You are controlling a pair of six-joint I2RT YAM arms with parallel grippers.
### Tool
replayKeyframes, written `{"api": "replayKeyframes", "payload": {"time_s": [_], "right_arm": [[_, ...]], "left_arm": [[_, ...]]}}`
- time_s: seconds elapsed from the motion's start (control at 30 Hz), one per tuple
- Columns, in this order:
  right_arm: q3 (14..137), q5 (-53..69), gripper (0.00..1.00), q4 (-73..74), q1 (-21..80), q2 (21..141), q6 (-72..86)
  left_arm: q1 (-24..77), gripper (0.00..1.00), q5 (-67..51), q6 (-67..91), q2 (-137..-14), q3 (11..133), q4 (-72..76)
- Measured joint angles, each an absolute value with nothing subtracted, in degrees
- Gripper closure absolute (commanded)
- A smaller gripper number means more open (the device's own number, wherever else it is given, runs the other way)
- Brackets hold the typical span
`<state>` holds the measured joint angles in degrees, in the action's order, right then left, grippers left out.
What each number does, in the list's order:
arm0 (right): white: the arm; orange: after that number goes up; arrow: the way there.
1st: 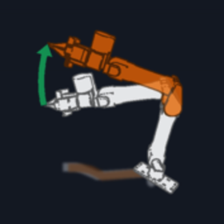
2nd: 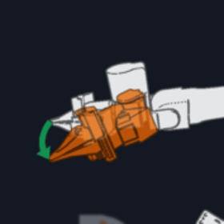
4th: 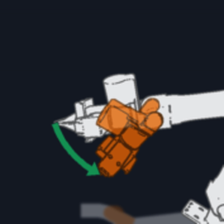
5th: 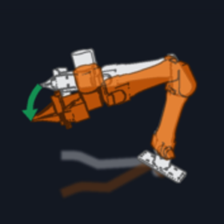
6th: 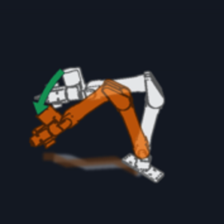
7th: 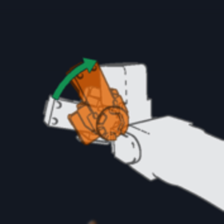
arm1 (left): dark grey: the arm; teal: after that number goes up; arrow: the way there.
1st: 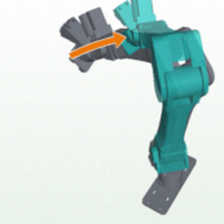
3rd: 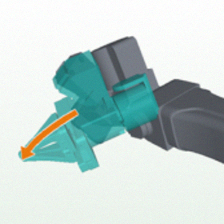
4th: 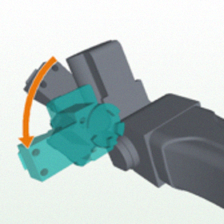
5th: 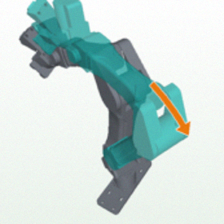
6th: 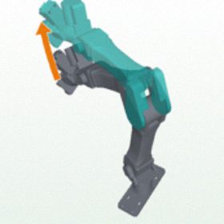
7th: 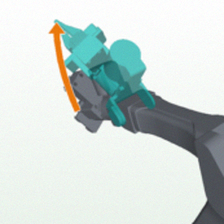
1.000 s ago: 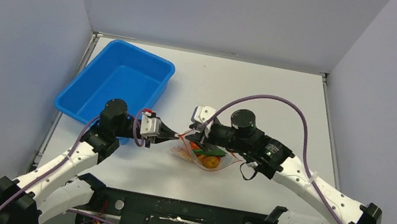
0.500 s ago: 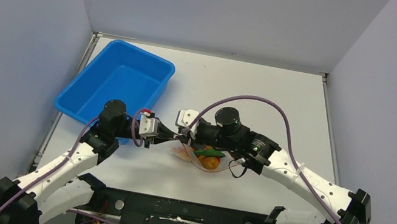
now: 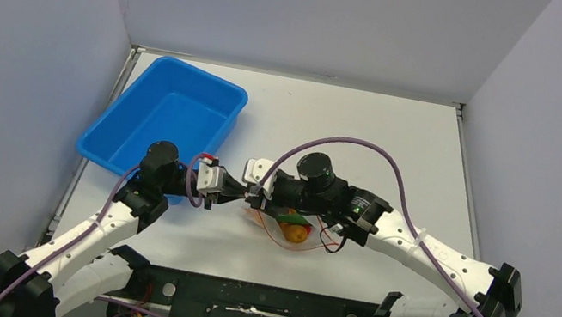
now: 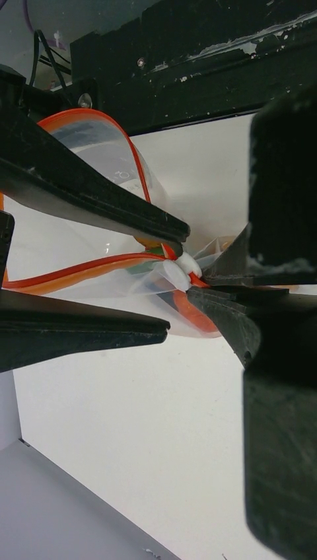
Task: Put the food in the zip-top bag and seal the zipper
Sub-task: Zip the zipper food storage bag at the center of the board.
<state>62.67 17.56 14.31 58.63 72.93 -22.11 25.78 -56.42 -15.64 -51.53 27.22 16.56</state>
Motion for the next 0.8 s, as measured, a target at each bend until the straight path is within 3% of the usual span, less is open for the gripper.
{"api": "replayKeyframes", "payload": {"time_s": [0.2,0.63,0.8], "right_arm": [[63.37,17.12,0.57,16.27,59.53,73.38,-22.11],[63.68,12.21,0.97,16.97,60.75,74.54,-21.98],[63.66,11.35,1.0,16.88,60.95,74.35,-22.04]], "left_arm": [[25.78,1.0,-56.71,-15.62,-51.53,27.22,16.78],[25.76,1.0,-56.75,-15.46,-50.96,27.03,16.97],[25.76,1.0,-56.62,-15.57,-50.57,27.03,16.95]]}}
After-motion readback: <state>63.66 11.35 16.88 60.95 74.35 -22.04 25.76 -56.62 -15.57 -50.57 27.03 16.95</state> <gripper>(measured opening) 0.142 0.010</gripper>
